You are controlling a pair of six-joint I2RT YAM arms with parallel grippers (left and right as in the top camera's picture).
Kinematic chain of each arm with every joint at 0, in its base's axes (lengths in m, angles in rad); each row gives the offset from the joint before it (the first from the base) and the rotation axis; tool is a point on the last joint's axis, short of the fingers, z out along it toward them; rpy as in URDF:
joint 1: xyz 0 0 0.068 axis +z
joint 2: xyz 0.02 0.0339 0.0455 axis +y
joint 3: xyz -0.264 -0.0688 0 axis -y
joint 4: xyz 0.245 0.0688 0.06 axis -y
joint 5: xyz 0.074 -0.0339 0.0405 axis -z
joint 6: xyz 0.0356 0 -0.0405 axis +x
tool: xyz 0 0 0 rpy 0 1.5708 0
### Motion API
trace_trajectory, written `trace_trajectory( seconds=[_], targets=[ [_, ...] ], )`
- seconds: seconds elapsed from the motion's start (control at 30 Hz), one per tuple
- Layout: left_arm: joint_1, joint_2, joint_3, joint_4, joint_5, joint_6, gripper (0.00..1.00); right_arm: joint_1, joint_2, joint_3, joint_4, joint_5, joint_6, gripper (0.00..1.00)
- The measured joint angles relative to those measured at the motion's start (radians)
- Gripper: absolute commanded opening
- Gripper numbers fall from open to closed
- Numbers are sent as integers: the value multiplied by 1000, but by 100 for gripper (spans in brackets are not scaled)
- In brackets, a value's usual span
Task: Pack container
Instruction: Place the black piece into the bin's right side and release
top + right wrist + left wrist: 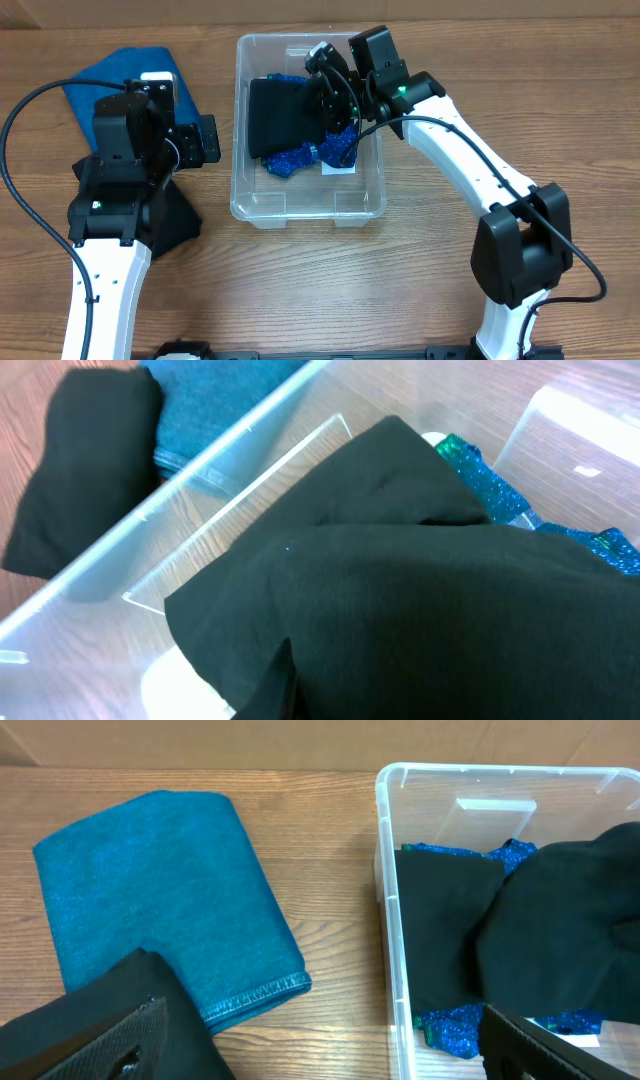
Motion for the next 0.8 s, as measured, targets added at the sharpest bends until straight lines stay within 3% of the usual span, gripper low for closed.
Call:
trace_trajectory(
  seconds=[0.33,0.4,0.57,0.8],
  targets=[
    [0,0,0,0,0,0,100,-43,3,53,-79,-27,-109,4],
    [0,0,0,0,0,0,100,-43,3,91,-163,-53,-215,4],
    [0,0,0,-23,0,0,100,-58,19,95,-266,-43,-325,4],
    [0,0,0,-23,0,0,100,-123,122,103,-324,-1,-368,4]
  ],
)
